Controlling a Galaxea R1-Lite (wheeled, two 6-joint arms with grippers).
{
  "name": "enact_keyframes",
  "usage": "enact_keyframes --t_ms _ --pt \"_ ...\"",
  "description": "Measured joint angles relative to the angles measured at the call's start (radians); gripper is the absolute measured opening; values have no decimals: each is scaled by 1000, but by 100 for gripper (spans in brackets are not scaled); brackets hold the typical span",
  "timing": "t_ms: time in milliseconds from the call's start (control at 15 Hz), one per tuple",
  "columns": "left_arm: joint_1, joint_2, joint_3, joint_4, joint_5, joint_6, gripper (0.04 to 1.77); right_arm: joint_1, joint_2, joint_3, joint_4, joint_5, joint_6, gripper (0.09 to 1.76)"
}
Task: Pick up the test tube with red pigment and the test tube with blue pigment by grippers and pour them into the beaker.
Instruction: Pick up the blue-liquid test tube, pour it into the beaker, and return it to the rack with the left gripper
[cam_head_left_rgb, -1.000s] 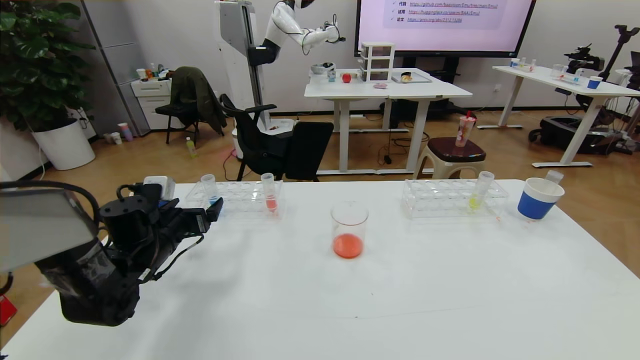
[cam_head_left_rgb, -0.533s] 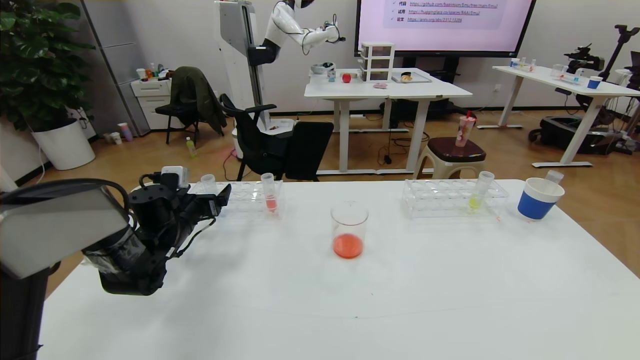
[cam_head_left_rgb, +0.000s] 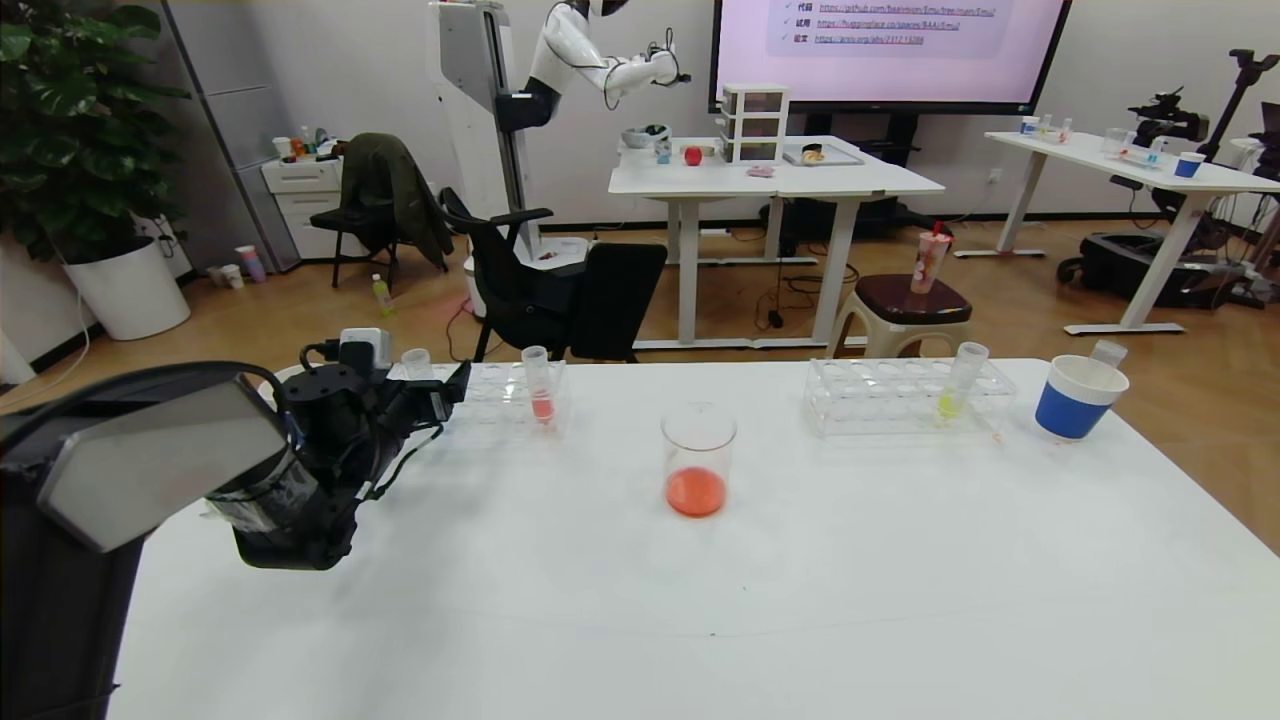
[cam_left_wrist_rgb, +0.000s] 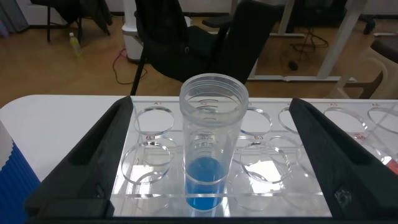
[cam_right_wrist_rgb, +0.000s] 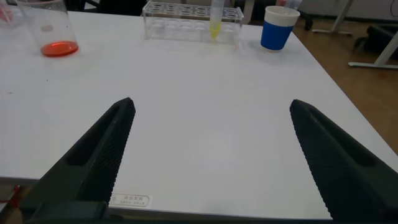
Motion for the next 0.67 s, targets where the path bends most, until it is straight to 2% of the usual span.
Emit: enact_keyframes --t_ms 667 --pt "0 -7 -7 -4 -1 -2 175 0 0 0 0 0 0 174"
